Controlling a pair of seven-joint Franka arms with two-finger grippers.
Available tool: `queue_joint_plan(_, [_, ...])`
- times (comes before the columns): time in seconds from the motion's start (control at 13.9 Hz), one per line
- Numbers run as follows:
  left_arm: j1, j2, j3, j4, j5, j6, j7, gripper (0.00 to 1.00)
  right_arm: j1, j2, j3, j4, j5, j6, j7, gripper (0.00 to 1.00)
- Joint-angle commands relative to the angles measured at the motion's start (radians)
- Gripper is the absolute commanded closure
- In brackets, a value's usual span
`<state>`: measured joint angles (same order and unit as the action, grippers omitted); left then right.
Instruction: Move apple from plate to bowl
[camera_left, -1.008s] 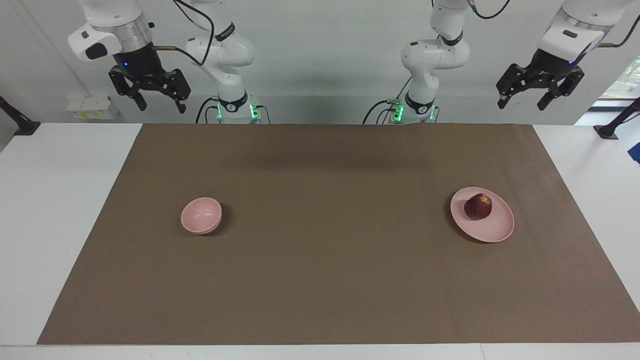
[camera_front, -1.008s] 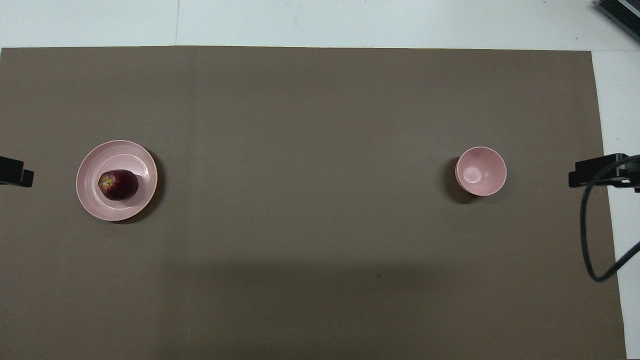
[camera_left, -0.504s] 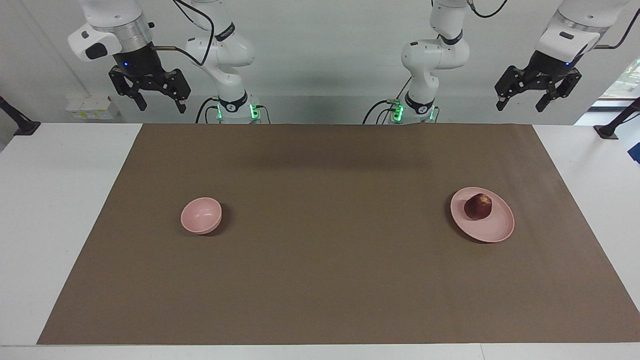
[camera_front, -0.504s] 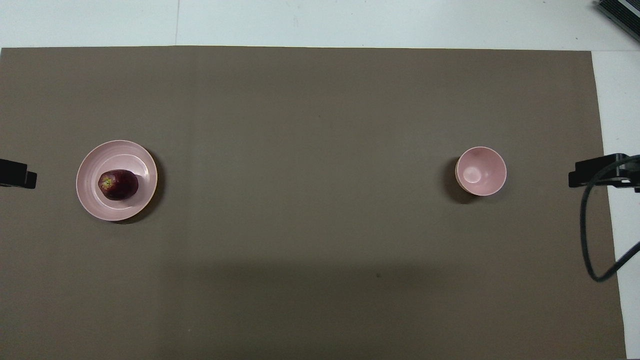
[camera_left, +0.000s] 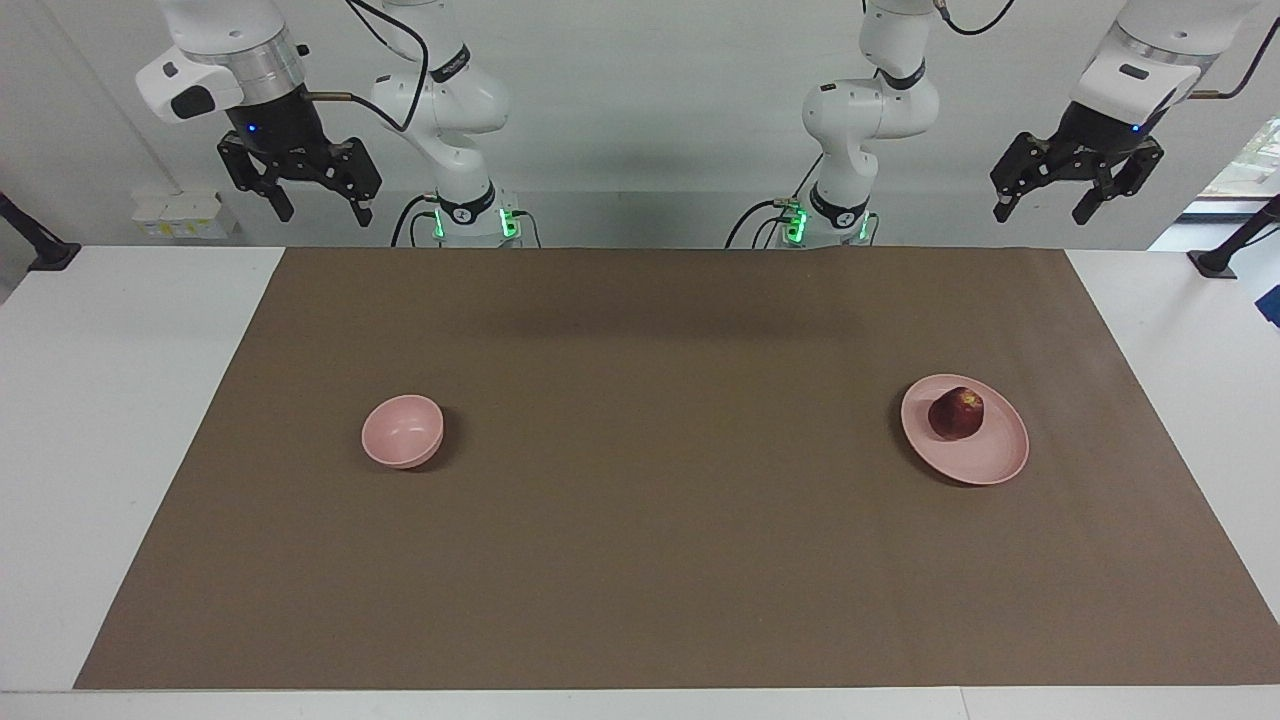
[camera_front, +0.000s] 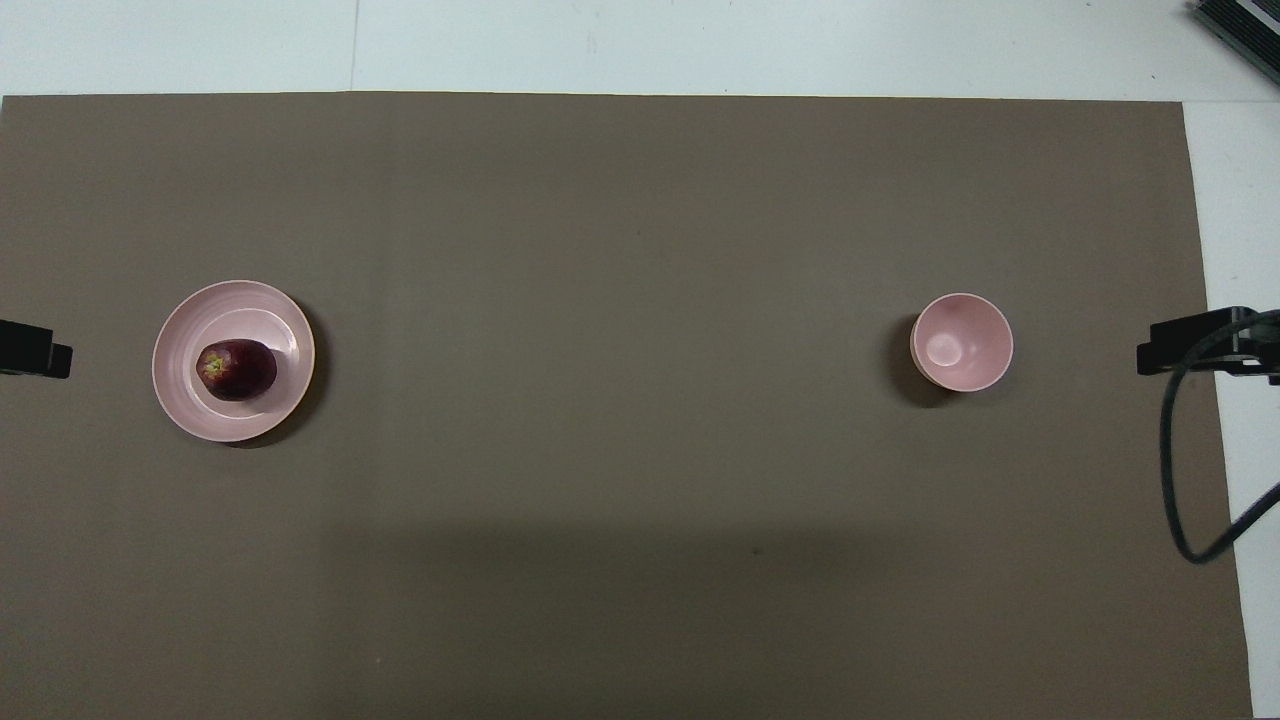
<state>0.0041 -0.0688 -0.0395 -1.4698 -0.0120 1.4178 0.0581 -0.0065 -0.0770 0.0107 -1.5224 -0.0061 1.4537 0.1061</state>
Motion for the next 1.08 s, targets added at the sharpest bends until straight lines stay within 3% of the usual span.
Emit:
queue_joint_plan(0.0, [-0.004,-0.025,0.003,-0.03,0.007,0.021,0.014,0.0,-0.015,0.008,0.005,0.015,0.021,-0.006,-0.011,0.0])
queue_joint_plan(1.01, [0.007,-0.023,0.013,-0.023,0.01,0.001,0.008,0.0,-0.015,0.008,0.005,0.015,0.021,-0.006,-0.011,0.0])
